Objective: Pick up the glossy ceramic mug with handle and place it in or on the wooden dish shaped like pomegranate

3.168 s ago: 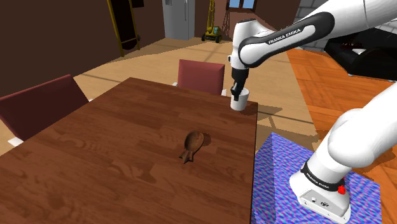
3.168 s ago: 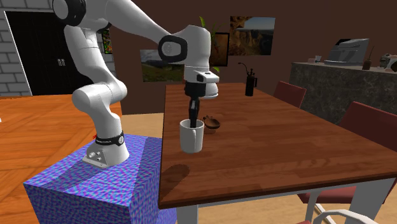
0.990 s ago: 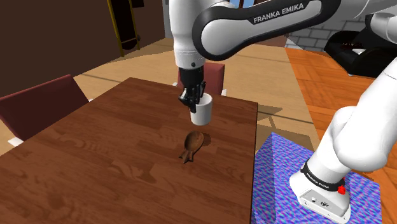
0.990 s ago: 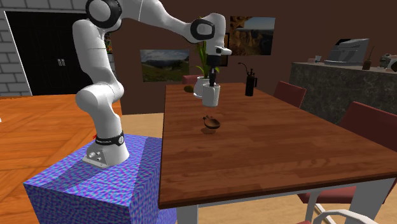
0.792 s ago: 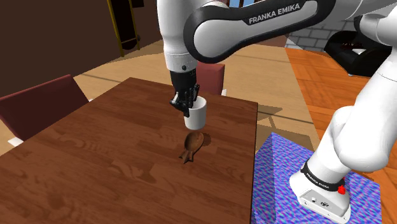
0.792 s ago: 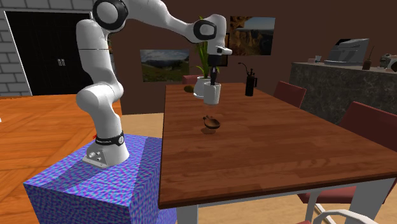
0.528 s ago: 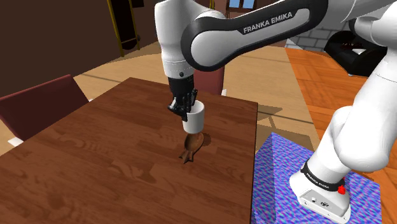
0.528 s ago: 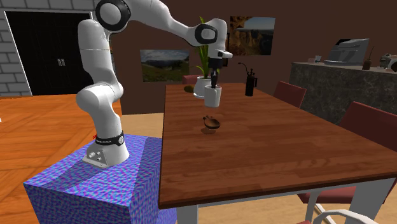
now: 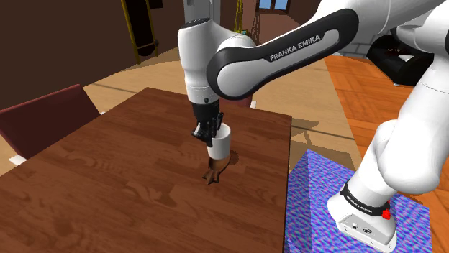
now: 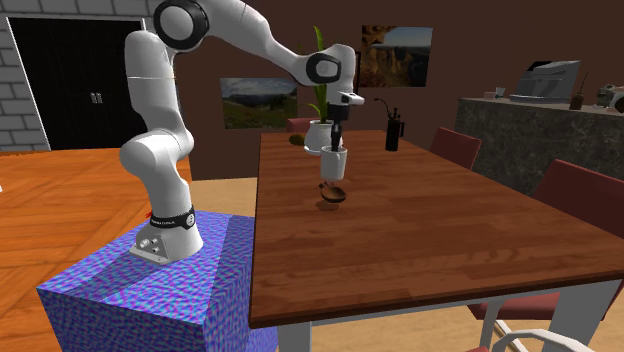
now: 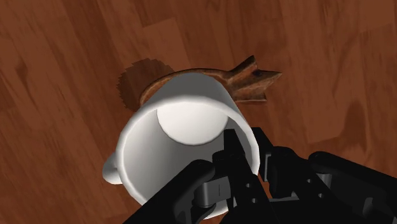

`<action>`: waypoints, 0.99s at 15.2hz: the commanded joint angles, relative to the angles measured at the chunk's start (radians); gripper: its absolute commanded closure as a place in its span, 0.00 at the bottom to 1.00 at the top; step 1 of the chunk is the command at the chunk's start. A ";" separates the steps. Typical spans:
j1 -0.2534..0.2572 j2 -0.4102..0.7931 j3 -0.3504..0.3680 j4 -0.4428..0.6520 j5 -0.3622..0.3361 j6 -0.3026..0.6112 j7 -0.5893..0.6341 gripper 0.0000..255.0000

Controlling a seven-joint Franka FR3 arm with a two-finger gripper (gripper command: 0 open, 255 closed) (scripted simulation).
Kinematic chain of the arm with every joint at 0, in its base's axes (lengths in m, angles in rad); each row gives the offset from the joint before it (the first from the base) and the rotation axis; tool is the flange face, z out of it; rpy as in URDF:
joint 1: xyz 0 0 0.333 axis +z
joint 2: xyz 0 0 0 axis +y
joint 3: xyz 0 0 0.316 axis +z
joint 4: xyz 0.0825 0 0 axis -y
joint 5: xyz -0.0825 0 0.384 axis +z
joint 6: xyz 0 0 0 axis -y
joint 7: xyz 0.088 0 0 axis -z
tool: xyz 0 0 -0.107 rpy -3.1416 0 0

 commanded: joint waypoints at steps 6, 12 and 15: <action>0.003 0.037 0.000 -0.056 -0.018 0.090 0.016 1.00; 0.003 0.044 0.000 -0.066 -0.022 0.106 0.019 1.00; 0.003 0.044 0.000 -0.066 -0.022 0.106 0.019 1.00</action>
